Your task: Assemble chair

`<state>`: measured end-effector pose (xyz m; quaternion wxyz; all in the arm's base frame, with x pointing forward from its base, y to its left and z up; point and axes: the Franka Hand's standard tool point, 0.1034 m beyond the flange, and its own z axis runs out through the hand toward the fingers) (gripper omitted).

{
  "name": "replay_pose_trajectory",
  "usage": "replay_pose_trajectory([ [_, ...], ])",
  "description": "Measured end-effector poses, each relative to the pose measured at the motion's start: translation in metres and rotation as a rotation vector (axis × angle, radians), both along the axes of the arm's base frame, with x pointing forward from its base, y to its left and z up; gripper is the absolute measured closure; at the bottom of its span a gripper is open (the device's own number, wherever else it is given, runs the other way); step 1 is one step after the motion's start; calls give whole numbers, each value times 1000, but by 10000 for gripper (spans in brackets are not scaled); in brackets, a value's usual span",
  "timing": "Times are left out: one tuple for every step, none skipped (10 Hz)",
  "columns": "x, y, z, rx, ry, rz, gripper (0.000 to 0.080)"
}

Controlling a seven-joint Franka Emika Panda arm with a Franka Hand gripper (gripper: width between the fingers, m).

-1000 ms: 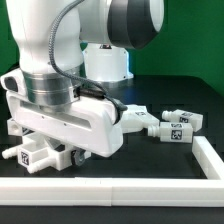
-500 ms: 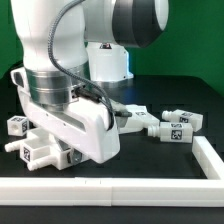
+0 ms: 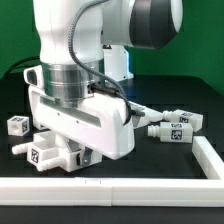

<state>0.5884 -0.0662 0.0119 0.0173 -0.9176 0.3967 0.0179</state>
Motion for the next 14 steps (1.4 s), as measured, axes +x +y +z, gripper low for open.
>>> replay_pose_trajectory([
  [0,-1,0,1,-3,71,771],
  [1,2,0,2,-1,-4,771],
  [2,14,1,-2,7,-175,771],
  [7,24,2,1,-4,-330,771],
  [12,29,3,11,-31,-543,771],
  [15,30,5,22,-41,-675,771],
  [16,30,5,24,-38,-737,771],
  [15,31,3,25,-33,-806,771],
  [15,31,3,25,-28,-865,771],
  [14,31,2,28,-23,-936,771],
  [14,31,2,28,-18,-1006,771],
  [14,35,2,30,4,-1128,771],
  [19,48,7,29,66,-1360,771],
  [22,54,7,24,82,-1570,771],
])
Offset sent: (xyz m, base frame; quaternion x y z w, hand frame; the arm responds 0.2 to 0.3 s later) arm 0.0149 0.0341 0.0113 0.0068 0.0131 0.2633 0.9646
